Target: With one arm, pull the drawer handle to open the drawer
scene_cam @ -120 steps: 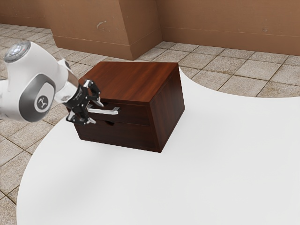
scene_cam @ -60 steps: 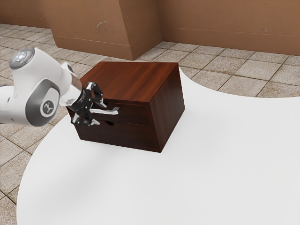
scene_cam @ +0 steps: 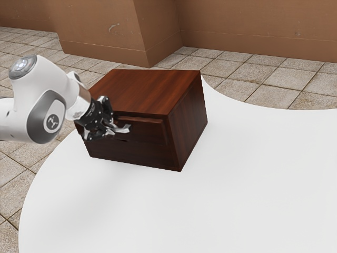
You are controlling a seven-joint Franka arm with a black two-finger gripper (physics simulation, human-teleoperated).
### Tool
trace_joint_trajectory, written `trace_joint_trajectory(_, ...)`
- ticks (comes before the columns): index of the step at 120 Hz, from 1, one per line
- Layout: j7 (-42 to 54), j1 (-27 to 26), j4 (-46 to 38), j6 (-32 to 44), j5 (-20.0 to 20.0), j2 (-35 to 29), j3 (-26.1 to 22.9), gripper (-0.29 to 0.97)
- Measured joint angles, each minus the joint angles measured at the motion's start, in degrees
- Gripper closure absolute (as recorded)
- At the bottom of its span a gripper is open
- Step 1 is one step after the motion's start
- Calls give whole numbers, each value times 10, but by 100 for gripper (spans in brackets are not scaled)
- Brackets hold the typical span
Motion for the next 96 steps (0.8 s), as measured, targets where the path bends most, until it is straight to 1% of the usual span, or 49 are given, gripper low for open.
trace_joint_trajectory(15, -1, 0, -11, -3, 0, -15, 2, 75)
trace_joint_trajectory(38, -2, 0, -33, -5, 0, -36, 8, 78)
trace_joint_trajectory(96, -3, 2, -83, -4, 2, -83, 9, 79)
